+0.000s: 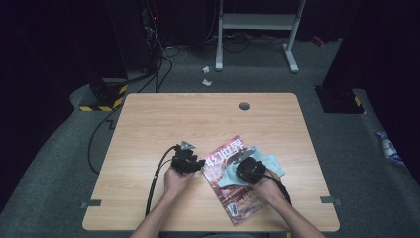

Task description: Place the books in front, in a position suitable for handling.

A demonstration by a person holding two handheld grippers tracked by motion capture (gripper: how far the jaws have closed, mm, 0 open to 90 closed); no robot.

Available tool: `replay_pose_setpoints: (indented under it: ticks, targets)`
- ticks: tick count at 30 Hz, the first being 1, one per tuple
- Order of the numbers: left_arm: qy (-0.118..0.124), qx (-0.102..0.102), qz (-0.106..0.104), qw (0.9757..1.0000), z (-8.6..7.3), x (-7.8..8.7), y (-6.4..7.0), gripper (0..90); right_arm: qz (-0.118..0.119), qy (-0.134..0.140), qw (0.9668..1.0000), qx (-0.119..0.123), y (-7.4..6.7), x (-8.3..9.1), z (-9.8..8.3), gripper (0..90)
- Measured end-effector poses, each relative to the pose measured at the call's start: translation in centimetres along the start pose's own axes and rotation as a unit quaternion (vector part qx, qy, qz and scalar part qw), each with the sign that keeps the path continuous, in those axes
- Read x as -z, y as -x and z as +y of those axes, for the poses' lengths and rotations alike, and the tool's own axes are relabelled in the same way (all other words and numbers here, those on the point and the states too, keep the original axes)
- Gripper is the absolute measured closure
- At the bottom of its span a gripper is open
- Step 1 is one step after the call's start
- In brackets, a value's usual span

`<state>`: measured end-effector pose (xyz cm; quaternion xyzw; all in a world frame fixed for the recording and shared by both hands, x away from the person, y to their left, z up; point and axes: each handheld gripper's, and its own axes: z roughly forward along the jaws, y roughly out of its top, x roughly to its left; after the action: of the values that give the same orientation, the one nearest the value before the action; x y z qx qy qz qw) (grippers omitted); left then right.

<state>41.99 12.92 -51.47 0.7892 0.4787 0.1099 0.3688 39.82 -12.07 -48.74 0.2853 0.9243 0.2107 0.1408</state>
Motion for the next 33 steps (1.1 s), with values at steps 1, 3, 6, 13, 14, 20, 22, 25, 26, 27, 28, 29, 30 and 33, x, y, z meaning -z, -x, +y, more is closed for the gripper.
replay_pose_setpoints:
  ticks: [1, 3, 6, 13, 14, 20, 22, 25, 26, 27, 28, 29, 30, 33]
  targets:
    - [0.001, -0.001, 0.000, 1.0000, -0.1, 0.1, 0.2, 56.6, 0.010, 0.003, 0.9999, 0.011, -0.9, 0.0, 0.3, 82.9]
    - [0.006, -0.003, 0.003, 1.0000, -0.3, 0.1, 0.3, 56.6, 0.033, 0.015, 0.9986, 0.038, -2.6, -0.3, 0.9, 82.7]
    - [0.019, -0.005, 0.000, 0.9998, -0.6, 0.0, 0.2, 56.8, 0.044, 0.022, 0.9970, 0.060, -4.0, -0.6, 1.8, 82.6]
    - [0.016, -0.006, 0.000, 0.9999, -0.5, 0.0, 0.2, 56.8, 0.003, 0.005, 1.0000, -0.006, 0.8, -1.2, 1.9, 82.4]
    - [0.017, -0.008, 0.001, 0.9998, -0.6, 0.0, 0.2, 56.9, -0.009, 0.002, 0.9996, -0.025, 2.1, -1.1, 1.6, 82.5]
    - [0.018, -0.011, 0.001, 0.9998, -0.6, 0.0, 0.1, 56.9, -0.037, -0.008, 0.9956, -0.086, 6.0, -0.4, 0.0, 82.9]
    - [0.019, -0.011, 0.002, 0.9998, -0.6, 0.0, 0.2, 56.9, -0.054, -0.015, 0.9961, -0.069, 5.2, -0.5, 0.3, 83.1]
    - [0.019, -0.008, 0.001, 0.9998, -0.6, 0.0, 0.2, 56.8, -0.034, -0.014, 0.9988, -0.033, 3.0, -0.8, 1.2, 83.2]
    - [0.019, -0.008, 0.001, 0.9998, -0.6, -0.1, 0.2, 56.8, -0.022, -0.012, 0.9994, -0.023, 2.0, -1.0, 1.6, 83.2]
    - [0.019, -0.008, 0.001, 0.9998, -0.6, -0.1, 0.2, 56.8, -0.005, -0.006, 1.0000, -0.004, 0.7, -1.3, 2.3, 83.1]
    - [0.018, -0.008, 0.001, 0.9998, -0.6, -0.1, 0.2, 56.8, 0.004, -0.003, 1.0000, 0.004, 0.0, -1.4, 2.7, 83.1]
    - [0.017, -0.007, 0.001, 0.9998, -0.5, 0.0, 0.2, 56.8, 0.017, 0.003, 0.9997, 0.015, -0.9, -1.6, 3.1, 83.1]
    - [0.017, -0.008, 0.001, 0.9998, -0.5, 0.0, 0.2, 56.8, 0.029, 0.007, 0.9992, 0.025, -1.8, -1.8, 3.6, 83.1]
    - [0.017, -0.008, 0.002, 0.9998, -0.5, -0.1, 0.3, 56.8, 0.044, 0.014, 0.9978, 0.048, -3.4, -2.2, 4.8, 83.0]
